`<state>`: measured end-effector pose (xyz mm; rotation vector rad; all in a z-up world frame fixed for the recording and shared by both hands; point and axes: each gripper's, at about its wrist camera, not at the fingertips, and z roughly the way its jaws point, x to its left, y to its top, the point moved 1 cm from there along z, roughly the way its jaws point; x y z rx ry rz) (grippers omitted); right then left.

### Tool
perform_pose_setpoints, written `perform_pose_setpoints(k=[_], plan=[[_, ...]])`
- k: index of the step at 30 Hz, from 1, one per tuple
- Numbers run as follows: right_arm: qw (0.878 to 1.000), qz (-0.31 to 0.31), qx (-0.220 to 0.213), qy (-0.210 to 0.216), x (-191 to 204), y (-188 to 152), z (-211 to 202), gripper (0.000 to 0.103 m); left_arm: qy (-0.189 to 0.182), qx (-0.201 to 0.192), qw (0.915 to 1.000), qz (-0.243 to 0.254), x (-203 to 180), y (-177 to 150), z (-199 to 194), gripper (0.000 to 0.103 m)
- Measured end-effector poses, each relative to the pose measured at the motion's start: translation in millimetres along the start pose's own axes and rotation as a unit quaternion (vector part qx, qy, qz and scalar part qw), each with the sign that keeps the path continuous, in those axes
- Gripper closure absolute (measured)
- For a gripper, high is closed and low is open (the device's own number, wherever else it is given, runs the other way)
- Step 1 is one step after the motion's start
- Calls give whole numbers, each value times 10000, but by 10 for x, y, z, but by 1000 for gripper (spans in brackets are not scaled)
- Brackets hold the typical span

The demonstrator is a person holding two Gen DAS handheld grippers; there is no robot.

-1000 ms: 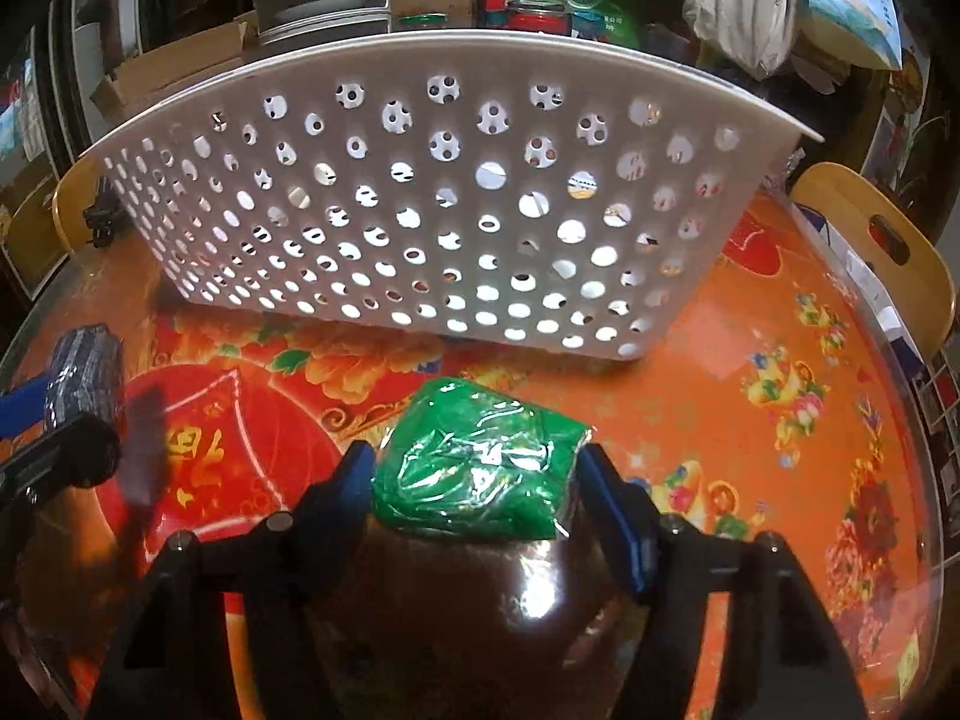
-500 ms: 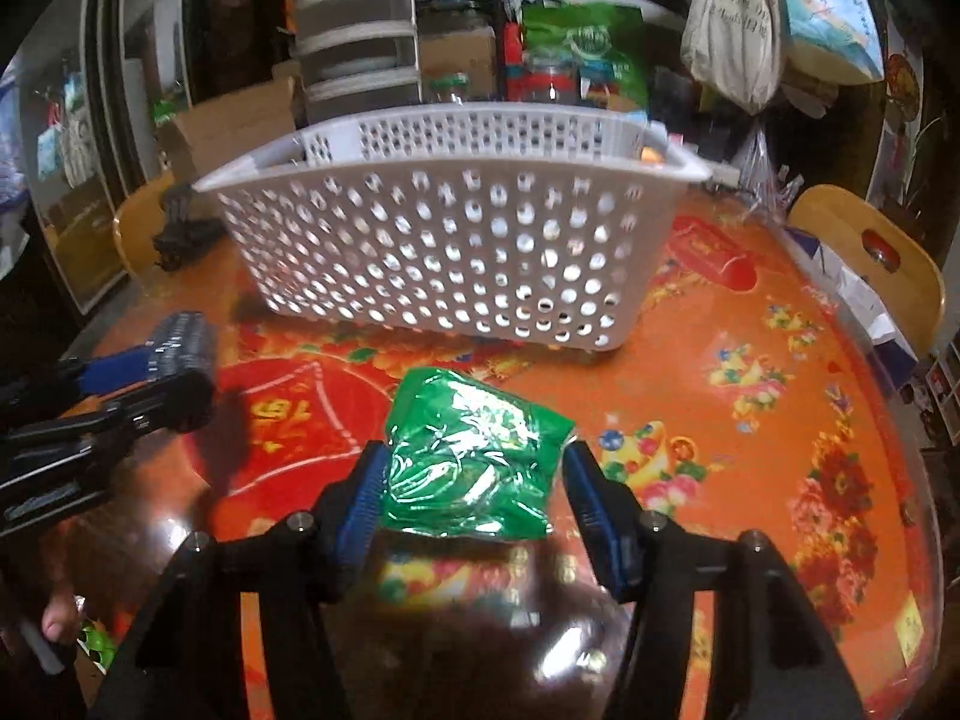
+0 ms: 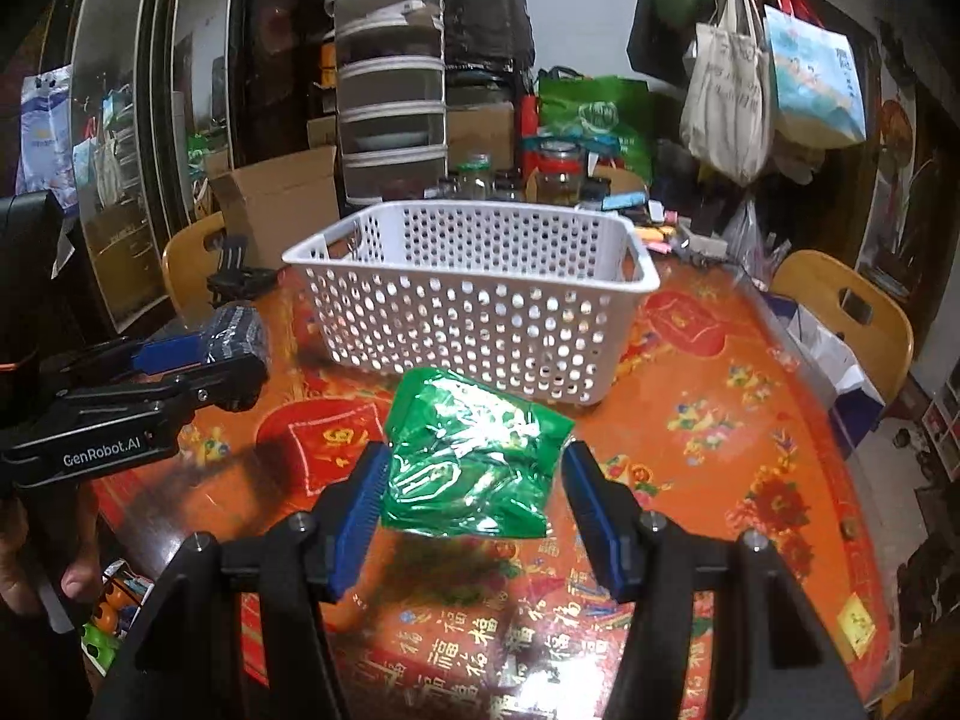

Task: Organize soft objects
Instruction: 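Lift the glove bundle and green bag and carry them over the basket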

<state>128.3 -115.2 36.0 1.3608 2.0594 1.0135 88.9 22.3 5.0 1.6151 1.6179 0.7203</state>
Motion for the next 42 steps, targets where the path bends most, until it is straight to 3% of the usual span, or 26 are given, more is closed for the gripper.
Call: perform_pose_setpoints(k=[12, 27, 35, 42], plan=[[9997, -71, -221, -46, -77, 393, -17, 44, -129, -76, 9998, 121, -113, 437, -93, 47], [9998, -105, -183, -20, -243, 1013, 276, 44, -269, -55, 9996, 61, 7, 1237, 196, 47], [9998, -170, -56, -80, -323, 1385, 503, 44, -203, 25, 9998, 13, 76, 1650, 400, 47], [9992, -176, 301, -182, -389, 1572, 884, 44, -106, 249, 9996, -51, 139, 1961, 739, 47]])
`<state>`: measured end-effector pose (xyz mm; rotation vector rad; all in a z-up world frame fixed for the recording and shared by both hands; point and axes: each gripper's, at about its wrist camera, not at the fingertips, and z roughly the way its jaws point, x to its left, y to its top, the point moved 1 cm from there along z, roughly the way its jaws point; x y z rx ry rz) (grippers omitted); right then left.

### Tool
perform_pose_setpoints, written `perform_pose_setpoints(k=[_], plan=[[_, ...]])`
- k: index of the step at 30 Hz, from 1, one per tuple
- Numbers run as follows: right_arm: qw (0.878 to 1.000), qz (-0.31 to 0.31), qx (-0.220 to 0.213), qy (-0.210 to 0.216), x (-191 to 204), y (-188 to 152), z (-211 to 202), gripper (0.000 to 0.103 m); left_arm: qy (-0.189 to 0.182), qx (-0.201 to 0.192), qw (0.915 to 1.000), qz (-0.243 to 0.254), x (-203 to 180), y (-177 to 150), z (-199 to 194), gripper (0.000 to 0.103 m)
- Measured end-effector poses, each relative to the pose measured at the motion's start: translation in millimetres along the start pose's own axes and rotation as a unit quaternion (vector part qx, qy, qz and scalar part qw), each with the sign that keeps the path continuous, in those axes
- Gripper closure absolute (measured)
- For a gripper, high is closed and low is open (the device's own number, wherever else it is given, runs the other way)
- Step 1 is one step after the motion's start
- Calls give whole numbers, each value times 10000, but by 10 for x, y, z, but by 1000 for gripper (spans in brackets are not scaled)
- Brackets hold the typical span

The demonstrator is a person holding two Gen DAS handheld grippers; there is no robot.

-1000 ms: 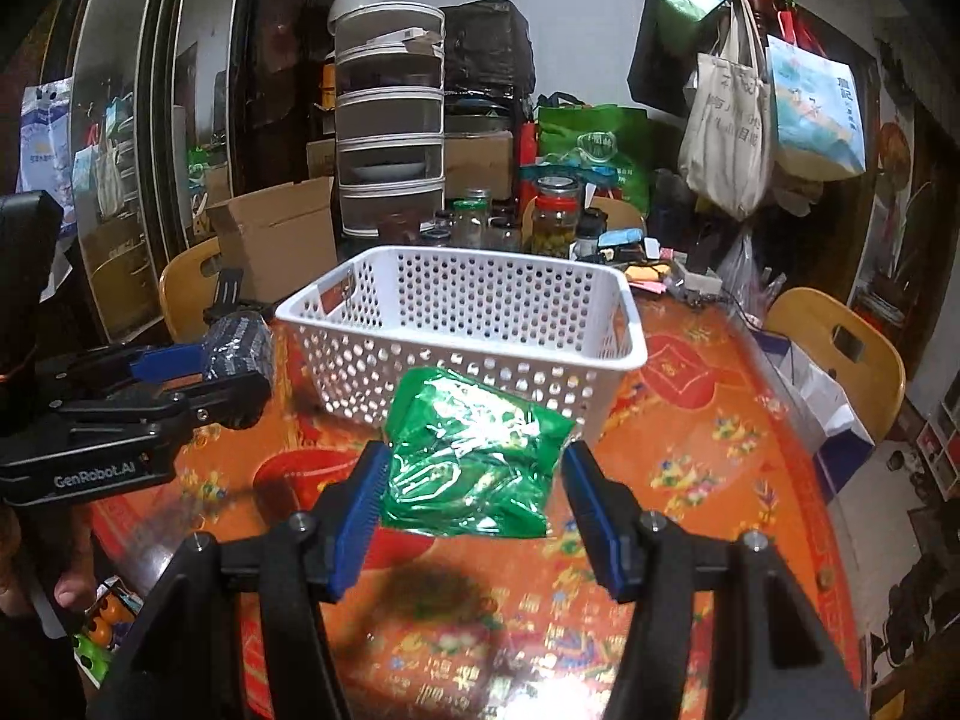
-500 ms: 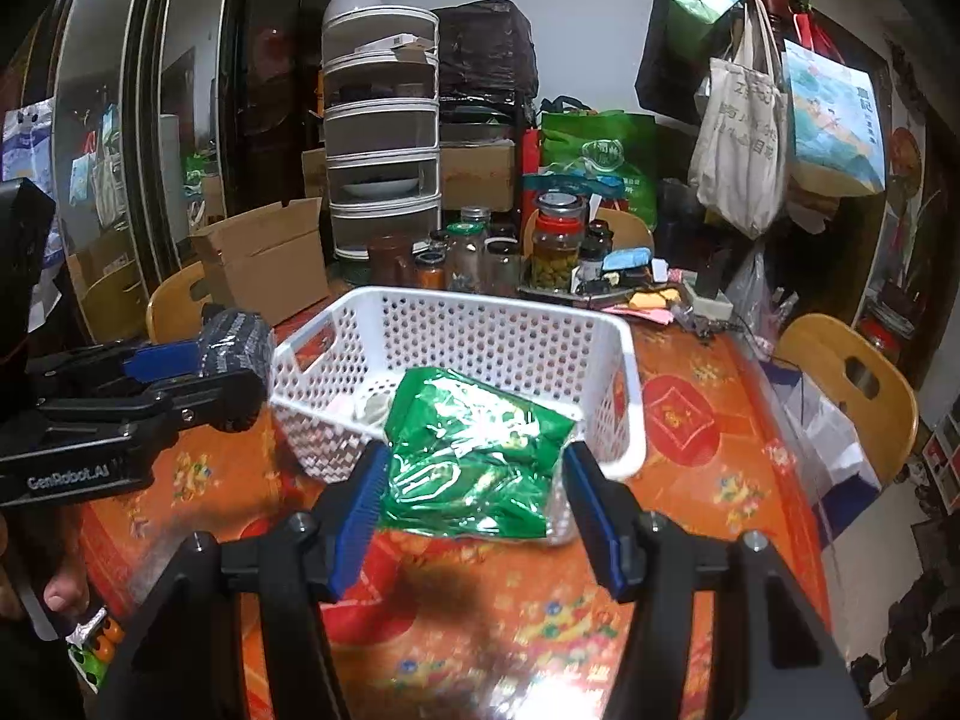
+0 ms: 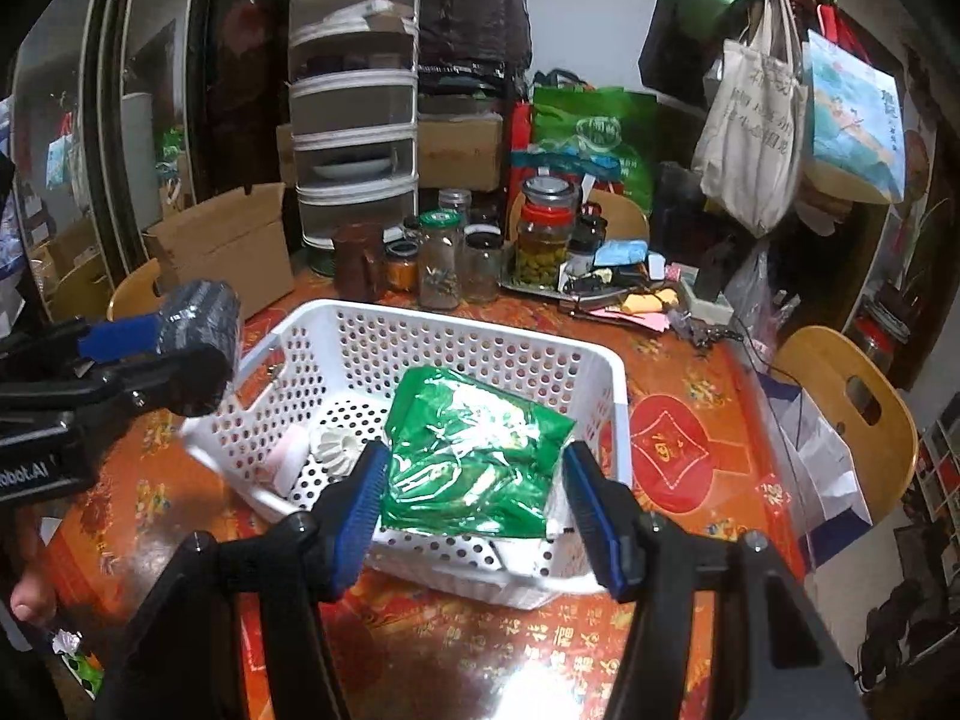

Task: Organize soft objects
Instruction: 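Lift the glove bundle and green bag and carry them over the basket, then open both tools to drop the glove bundle and green bag into the basket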

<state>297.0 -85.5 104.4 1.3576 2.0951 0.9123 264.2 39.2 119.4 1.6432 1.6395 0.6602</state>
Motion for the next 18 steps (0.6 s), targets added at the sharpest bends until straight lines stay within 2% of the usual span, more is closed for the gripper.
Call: perform_pose_setpoints(k=[6, 8, 12, 18], plan=[[9994, -71, 330, -49, -94, 113, 455, 44, 264, 476, 9985, -79, 135, 179, 605, 47], [9987, -74, 507, -54, -119, 138, 642, 44, 204, 724, 9969, -247, 219, 192, 838, 47], [9968, -152, 772, -128, -129, 162, 929, 44, 396, 1100, 9925, -364, 344, 120, 1244, 47], [9931, -234, 1147, -116, -77, 123, 1268, 42, 420, 1529, 9865, -412, 368, -27, 1652, 47]])
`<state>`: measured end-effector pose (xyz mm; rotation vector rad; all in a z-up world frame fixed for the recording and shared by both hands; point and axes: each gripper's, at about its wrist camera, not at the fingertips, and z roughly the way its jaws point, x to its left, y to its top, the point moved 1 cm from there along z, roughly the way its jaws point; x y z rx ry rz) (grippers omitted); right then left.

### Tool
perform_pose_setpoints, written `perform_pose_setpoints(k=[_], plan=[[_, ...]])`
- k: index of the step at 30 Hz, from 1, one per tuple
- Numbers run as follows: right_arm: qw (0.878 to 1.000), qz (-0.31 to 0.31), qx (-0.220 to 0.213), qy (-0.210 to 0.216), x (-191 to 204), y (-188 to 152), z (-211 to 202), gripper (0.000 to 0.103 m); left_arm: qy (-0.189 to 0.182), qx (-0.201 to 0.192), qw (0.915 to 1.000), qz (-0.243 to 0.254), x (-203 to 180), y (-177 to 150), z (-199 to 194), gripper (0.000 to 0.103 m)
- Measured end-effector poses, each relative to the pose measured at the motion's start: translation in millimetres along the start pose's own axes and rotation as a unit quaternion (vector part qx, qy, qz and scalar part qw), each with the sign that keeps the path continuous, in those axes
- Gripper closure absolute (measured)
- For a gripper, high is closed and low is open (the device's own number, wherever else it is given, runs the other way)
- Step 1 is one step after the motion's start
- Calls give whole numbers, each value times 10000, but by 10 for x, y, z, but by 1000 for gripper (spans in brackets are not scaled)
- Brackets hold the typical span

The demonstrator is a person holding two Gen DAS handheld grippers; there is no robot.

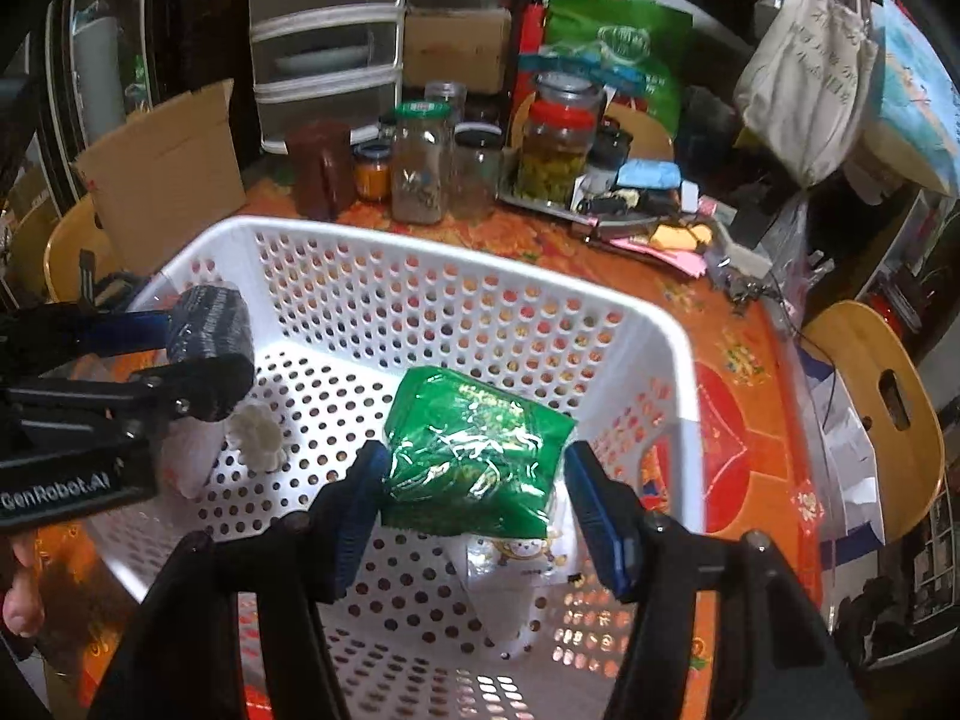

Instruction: Organize soft objects

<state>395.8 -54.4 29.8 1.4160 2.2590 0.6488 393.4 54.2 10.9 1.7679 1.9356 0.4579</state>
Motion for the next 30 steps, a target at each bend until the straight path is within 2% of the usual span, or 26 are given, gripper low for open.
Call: perform_pose_setpoints(k=[9, 12, 14, 16, 19, 23, 25, 30], plan=[[9999, -32, 147, 8, 17, -56, 168, 36, 50, 91, 9999, 0, 24, -57, 133, 44], [9999, -12, 92, 63, 6, -63, 168, 28, 60, 63, 10000, -28, 61, -58, 130, 42], [10000, -40, 33, 73, 9, -67, 157, 22, 64, 49, 10000, -58, 77, -60, 130, 37], [10000, -53, 9, 71, 4, -65, 153, 21, 49, 29, 10000, -78, 89, -67, 117, 32], [9999, -59, -51, 105, -7, -81, 116, 20, -17, -53, 9999, -124, 105, -73, 53, 15], [9997, 36, -174, 173, -62, -106, -14, 4, -102, -222, 9996, -153, 114, -77, -101, 4], [9994, 61, -267, 221, -85, -125, -98, 0, -28, -312, 9994, -145, 115, -87, -188, 1], [9988, 93, -416, 239, -126, -213, -327, 0, -80, -524, 9985, -148, 136, -118, -459, 0]])
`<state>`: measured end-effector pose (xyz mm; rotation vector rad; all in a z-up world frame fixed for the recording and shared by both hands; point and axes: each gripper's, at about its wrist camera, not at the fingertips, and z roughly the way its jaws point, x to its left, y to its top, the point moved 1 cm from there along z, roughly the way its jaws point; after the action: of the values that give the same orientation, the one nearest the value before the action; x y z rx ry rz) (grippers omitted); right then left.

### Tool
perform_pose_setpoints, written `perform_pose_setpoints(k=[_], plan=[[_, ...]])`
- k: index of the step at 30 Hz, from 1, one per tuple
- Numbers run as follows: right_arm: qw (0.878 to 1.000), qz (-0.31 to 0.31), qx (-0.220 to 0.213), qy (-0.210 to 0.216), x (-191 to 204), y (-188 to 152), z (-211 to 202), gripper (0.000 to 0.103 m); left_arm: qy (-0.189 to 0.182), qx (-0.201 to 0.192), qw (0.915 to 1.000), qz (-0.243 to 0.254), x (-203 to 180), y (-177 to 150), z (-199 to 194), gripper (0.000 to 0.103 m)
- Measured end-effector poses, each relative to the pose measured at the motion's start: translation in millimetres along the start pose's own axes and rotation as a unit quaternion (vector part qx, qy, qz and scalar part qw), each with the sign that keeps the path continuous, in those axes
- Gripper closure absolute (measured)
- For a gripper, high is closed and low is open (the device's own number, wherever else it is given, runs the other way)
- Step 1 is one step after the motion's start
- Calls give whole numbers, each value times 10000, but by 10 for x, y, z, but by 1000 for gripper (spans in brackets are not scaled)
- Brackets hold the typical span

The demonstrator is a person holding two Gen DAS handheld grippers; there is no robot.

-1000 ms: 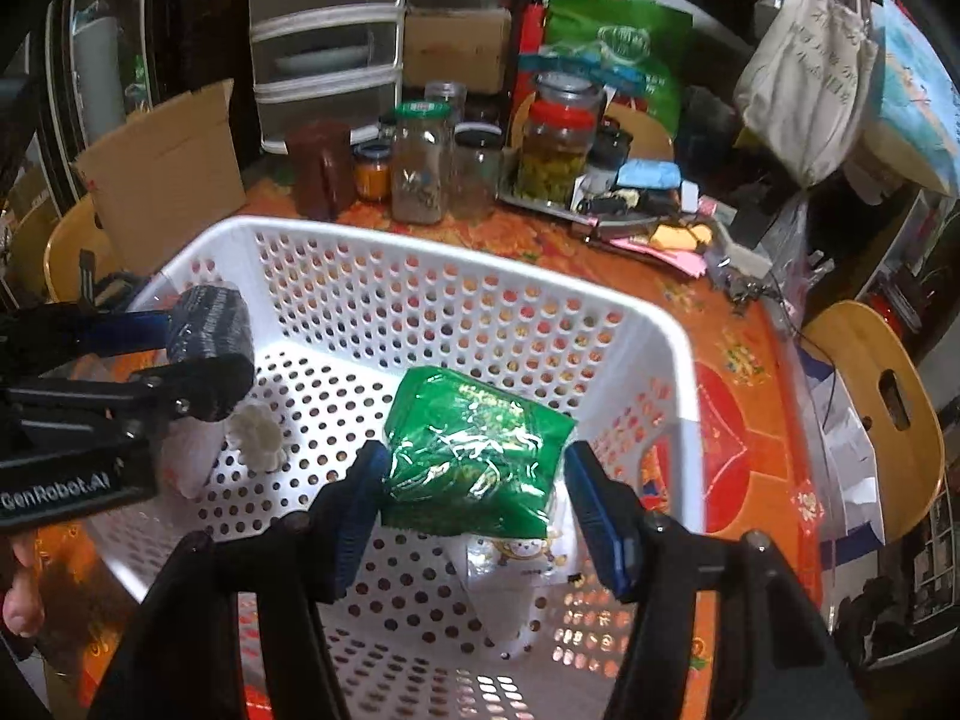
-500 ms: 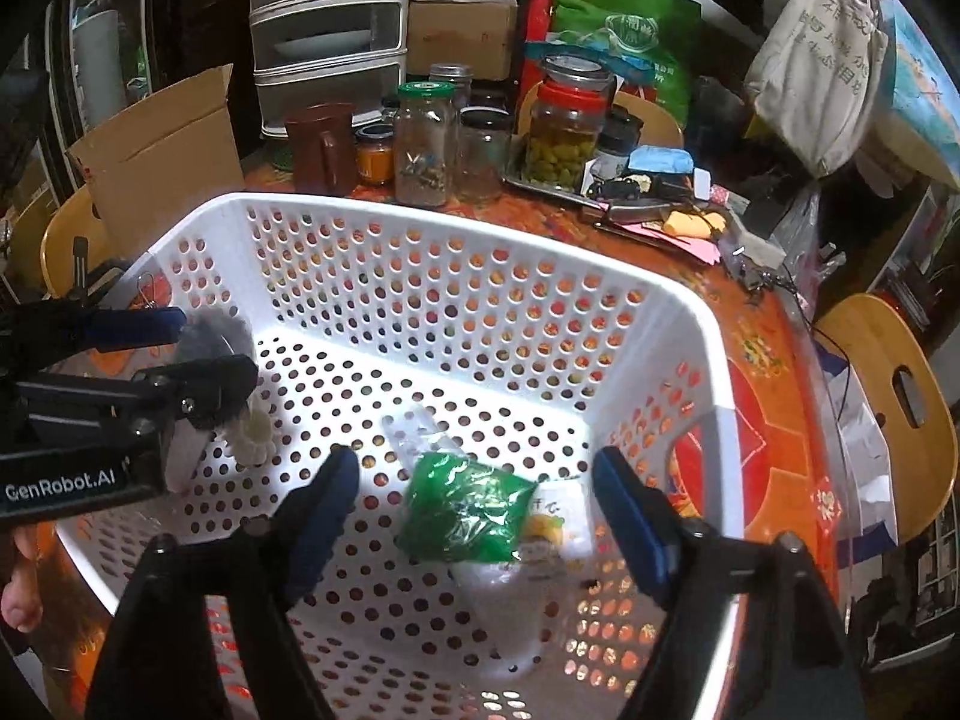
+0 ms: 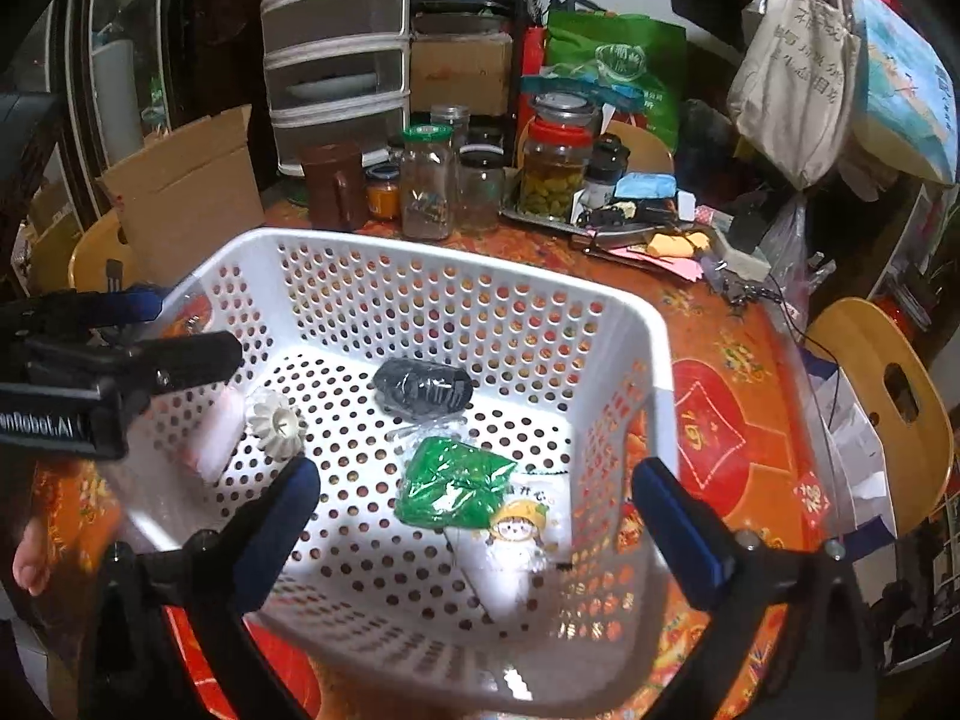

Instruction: Organize soft objects

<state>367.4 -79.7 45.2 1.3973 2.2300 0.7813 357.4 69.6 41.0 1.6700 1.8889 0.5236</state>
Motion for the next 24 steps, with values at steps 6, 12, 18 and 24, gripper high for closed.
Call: perform_pose_setpoints(k=[6, 12, 18, 24], plan=[[9992, 104, -376, 22, -12, -138, -387, 0, -34, -353, 9990, 265, -135, -160, -510, 0], [9967, 25, -795, -189, 57, -414, -914, 0, -26, -590, 9970, 504, -209, -626, -1040, 0], [9957, 63, -889, -244, 167, -882, -1218, 0, -70, -834, 9952, 506, -157, -1177, -1377, 0], [9956, 534, -770, -23, 234, -1376, -1243, 0, 5, -940, 9951, 310, -19, -1724, -1512, 0]])
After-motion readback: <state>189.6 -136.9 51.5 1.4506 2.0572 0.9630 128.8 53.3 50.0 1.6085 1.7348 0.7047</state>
